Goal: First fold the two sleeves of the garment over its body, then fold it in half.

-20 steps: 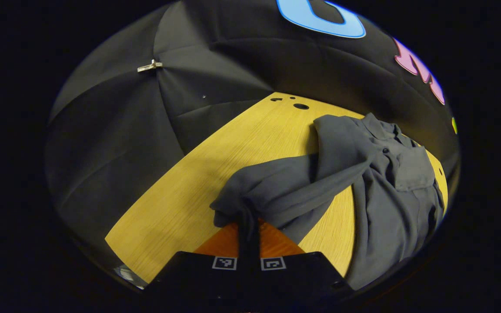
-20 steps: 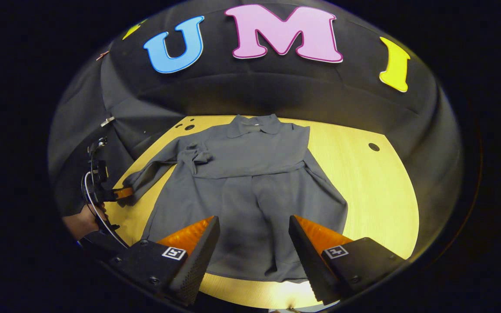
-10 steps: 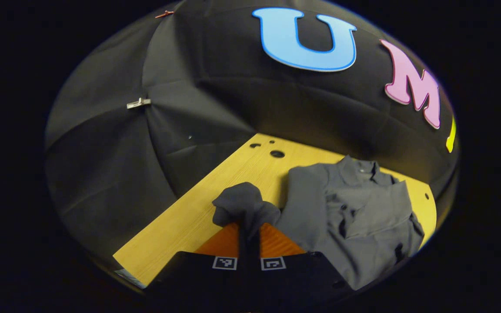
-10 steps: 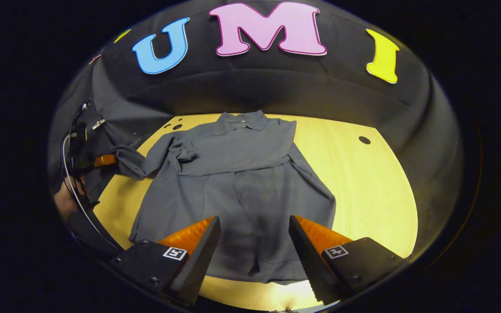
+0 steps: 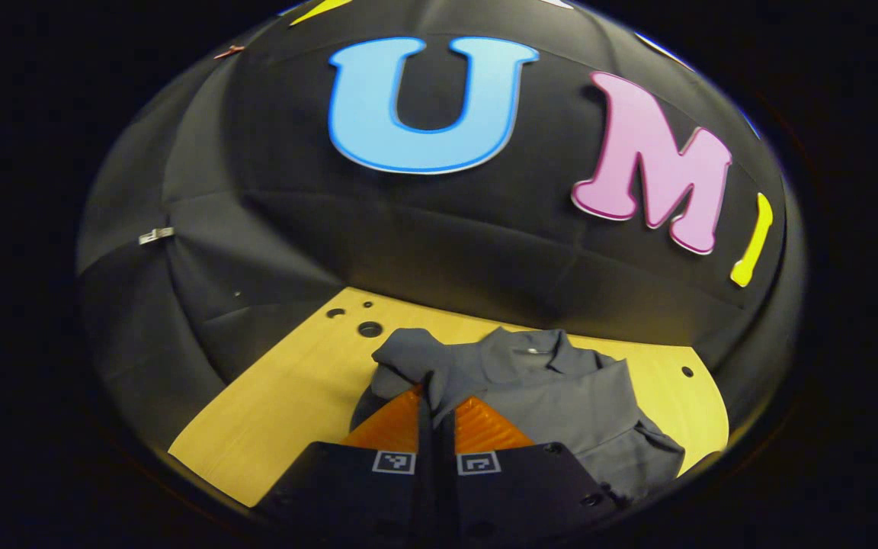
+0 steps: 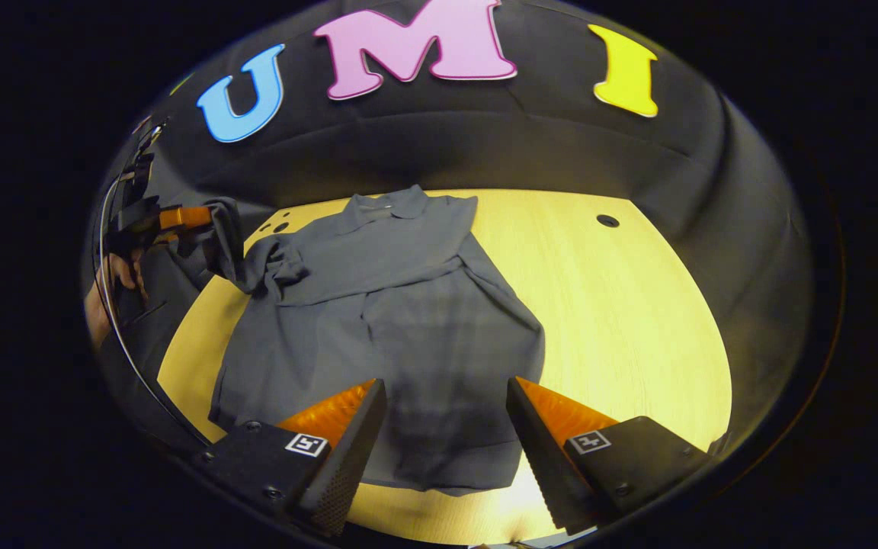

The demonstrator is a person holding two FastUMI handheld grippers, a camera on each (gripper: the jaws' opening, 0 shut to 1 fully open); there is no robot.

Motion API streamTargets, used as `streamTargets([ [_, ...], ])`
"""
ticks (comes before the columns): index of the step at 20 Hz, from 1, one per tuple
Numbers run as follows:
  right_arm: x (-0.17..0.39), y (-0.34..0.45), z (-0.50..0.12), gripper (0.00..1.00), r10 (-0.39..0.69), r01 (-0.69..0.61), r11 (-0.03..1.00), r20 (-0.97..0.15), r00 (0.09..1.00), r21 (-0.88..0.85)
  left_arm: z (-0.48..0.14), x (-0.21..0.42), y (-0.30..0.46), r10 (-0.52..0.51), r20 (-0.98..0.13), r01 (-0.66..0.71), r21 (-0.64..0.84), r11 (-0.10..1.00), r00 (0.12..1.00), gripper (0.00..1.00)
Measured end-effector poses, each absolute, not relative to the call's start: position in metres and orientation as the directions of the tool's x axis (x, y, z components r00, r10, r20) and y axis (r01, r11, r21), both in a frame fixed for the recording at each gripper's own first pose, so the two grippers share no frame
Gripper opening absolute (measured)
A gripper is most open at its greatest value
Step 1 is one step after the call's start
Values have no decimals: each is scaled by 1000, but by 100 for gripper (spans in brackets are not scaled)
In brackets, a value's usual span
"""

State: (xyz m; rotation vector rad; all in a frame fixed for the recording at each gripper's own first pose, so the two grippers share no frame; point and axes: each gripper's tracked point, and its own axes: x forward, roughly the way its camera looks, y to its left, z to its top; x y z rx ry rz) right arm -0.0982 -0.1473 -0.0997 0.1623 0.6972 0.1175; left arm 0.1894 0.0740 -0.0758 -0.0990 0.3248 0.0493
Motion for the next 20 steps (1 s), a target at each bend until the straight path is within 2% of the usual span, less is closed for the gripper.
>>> streamTargets([
  [11, -119, -179, -148, 99, 151, 47, 964, -682, 716, 263, -89, 235, -111, -268, -367, 237, -128, 963, 891, 6],
  [16, -120, -184, -155, 99, 172, 51, 956, -690, 703, 290, -112, 252, -170, -335, -414, 314, -118, 942, 846, 6],
  [20, -118, -185, -160, 99, 186, 56, 949, -695, 694, 309, -141, 264, -194, -325, -473, 345, -46, 937, 819, 5],
])
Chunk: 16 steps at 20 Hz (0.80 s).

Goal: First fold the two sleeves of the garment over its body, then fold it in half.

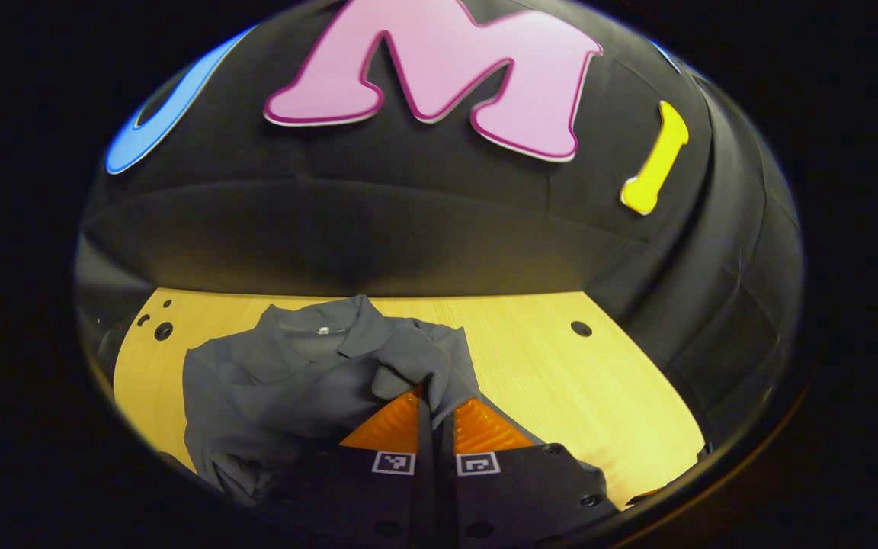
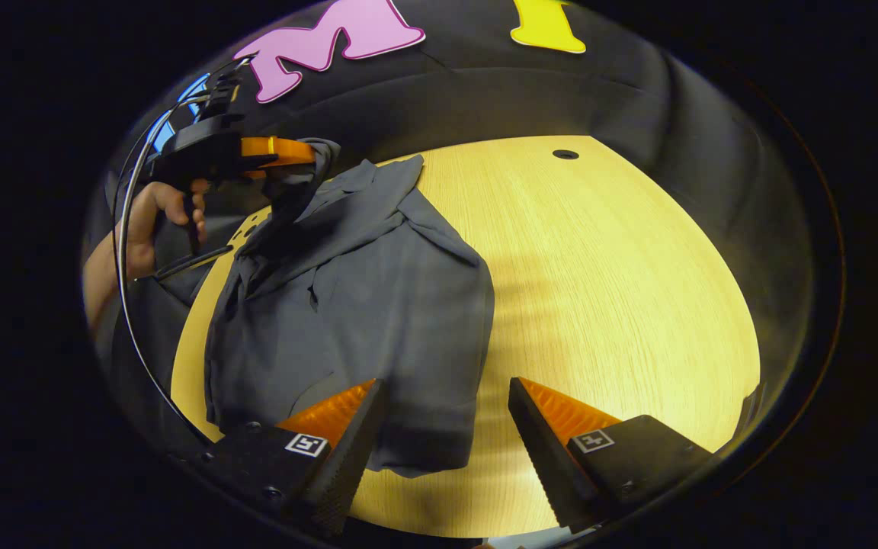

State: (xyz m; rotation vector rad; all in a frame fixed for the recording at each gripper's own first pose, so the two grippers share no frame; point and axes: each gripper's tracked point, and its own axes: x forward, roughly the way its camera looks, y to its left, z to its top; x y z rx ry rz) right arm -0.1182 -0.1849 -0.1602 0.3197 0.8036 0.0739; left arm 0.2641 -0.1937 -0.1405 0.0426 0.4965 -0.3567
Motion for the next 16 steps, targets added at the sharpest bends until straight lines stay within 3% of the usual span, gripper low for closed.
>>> streamTargets([
  [6, -114, -192, -170, 99, 186, 65, 949, -717, 672, 307, -175, 275, -212, -311, -525, 351, -26, 936, 792, 7],
  [10, -114, -188, -171, 99, 213, 62, 941, -724, 657, 332, -185, 279, -209, -301, -536, 323, -55, 945, 789, 17],
  [12, -112, -186, -170, 99, 229, 61, 935, -726, 648, 350, -185, 273, -209, -326, -537, 316, -113, 942, 778, 38],
  [16, -102, -173, -174, 99, 274, 72, 913, -735, 620, 402, -162, 253, -189, -346, -481, 299, -175, 938, 805, 95],
])
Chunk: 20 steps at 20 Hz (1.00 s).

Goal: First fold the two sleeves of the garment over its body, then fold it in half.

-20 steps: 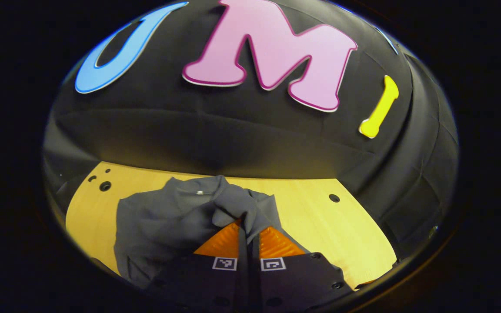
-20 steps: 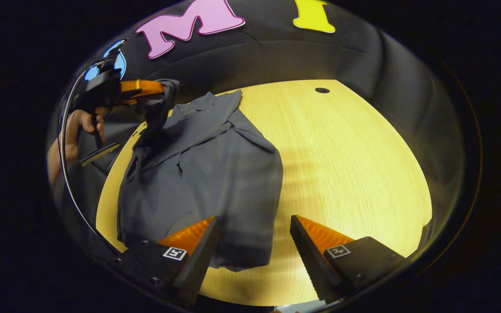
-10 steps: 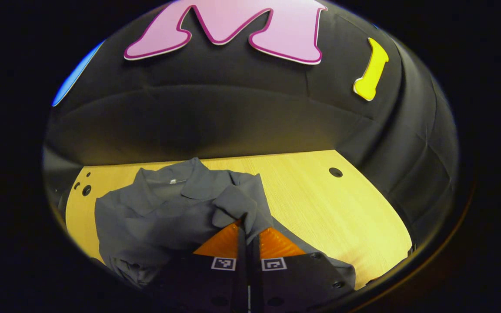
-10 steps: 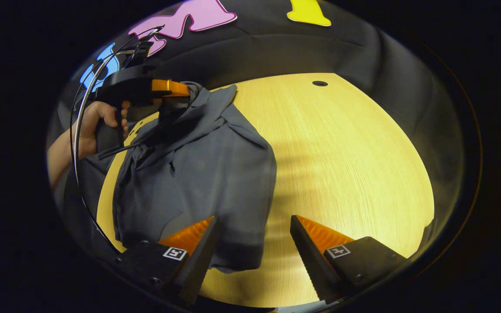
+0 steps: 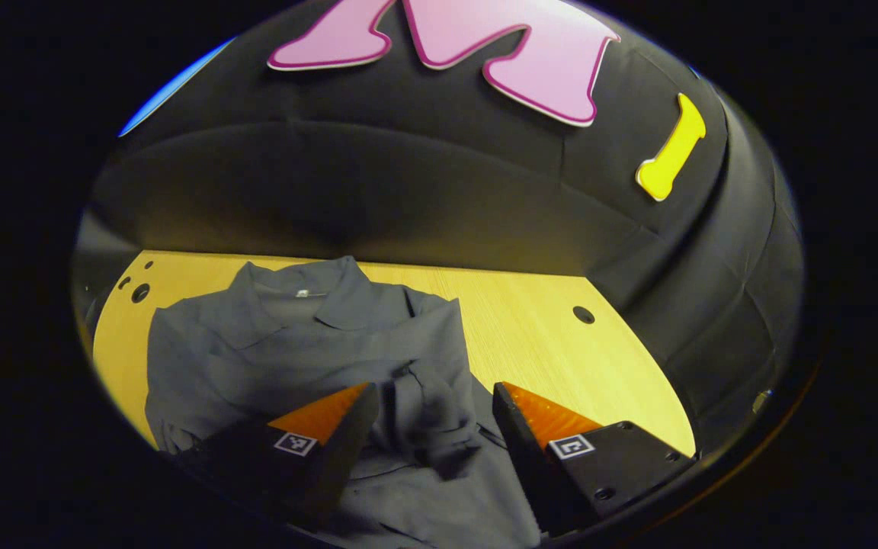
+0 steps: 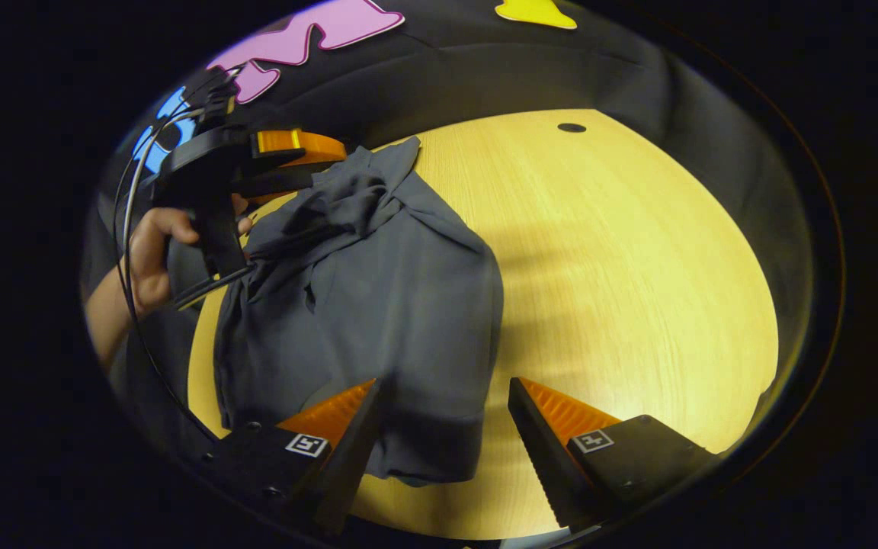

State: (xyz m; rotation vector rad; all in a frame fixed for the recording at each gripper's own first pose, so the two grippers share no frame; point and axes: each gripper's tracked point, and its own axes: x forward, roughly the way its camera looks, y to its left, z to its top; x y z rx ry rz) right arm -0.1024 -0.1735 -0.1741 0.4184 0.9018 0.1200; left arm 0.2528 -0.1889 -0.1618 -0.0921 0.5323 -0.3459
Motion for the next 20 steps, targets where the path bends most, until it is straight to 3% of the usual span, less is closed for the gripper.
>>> streamTargets([
  [4, -105, -176, -174, 99, 270, 81, 914, -742, 614, 399, -140, 200, -148, -333, -441, 285, -174, 943, 834, 96],
  [9, -108, -172, -181, 99, 269, 54, 929, -767, 582, 367, -164, 128, -60, -184, -461, 163, -86, 983, 868, 96],
  [16, -118, -163, -189, 99, 283, -5, 946, -815, 505, 325, -230, 39, 60, 45, -599, -59, -4, 998, 799, 96],
  [20, -123, -155, -189, 99, 302, -29, 944, -826, 476, 329, -258, -4, 86, 88, -653, -103, 15, 995, 752, 96],
])
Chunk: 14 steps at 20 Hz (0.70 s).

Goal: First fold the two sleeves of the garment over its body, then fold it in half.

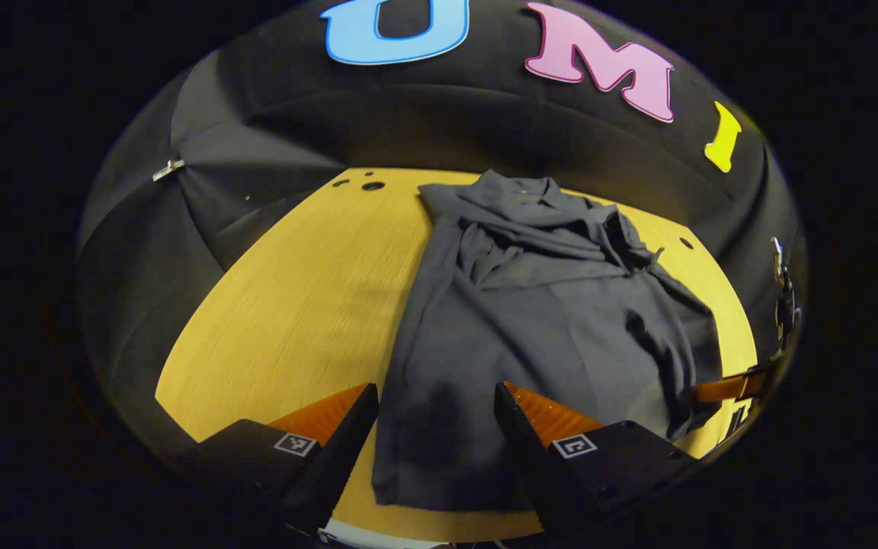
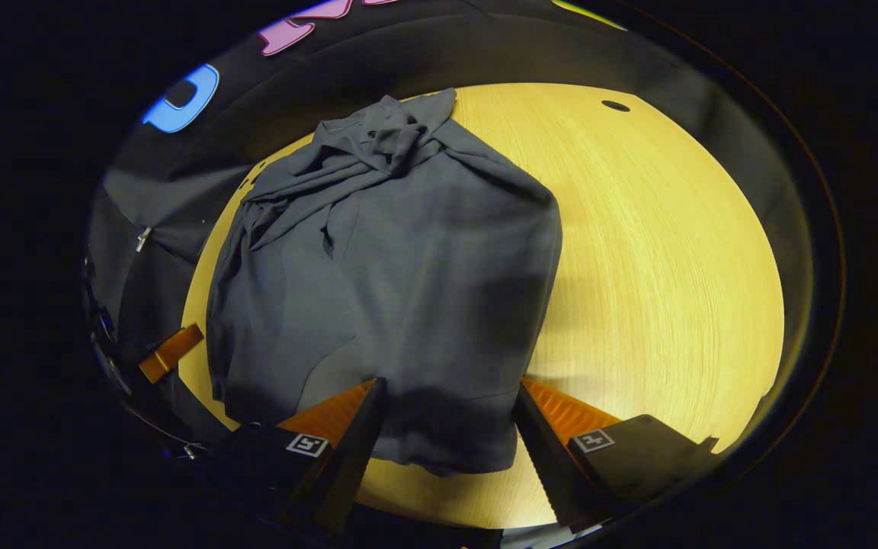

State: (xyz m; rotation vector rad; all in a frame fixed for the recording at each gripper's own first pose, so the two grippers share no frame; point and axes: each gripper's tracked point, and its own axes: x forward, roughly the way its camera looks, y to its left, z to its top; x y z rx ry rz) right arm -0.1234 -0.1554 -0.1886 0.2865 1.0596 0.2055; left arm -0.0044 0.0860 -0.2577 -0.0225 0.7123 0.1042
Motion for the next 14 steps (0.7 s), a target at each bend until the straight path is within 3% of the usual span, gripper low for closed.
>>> streamTargets([
  [2, -125, -156, -190, 99, 285, -41, 952, -838, 465, 302, -266, -17, 87, 88, -669, -96, 25, 995, 738, 92],
  [3, -126, -157, -192, 99, 264, -46, 961, -852, 453, 273, -271, -20, 88, 88, -676, -92, 30, 995, 731, 96],
  [4, -127, -160, -196, 99, 234, -50, 970, -866, 442, 237, -275, -22, 87, 89, -687, -97, 27, 995, 721, 92],
  [5, -127, -158, -198, 99, 215, -54, 976, -876, 431, 212, -278, -24, 86, 84, -699, -107, 11, 994, 710, 96],
  [14, -124, -162, -203, 98, 110, -61, 994, -891, 441, 93, -306, -36, 91, 95, -759, -133, 12, 991, 644, 96],
])
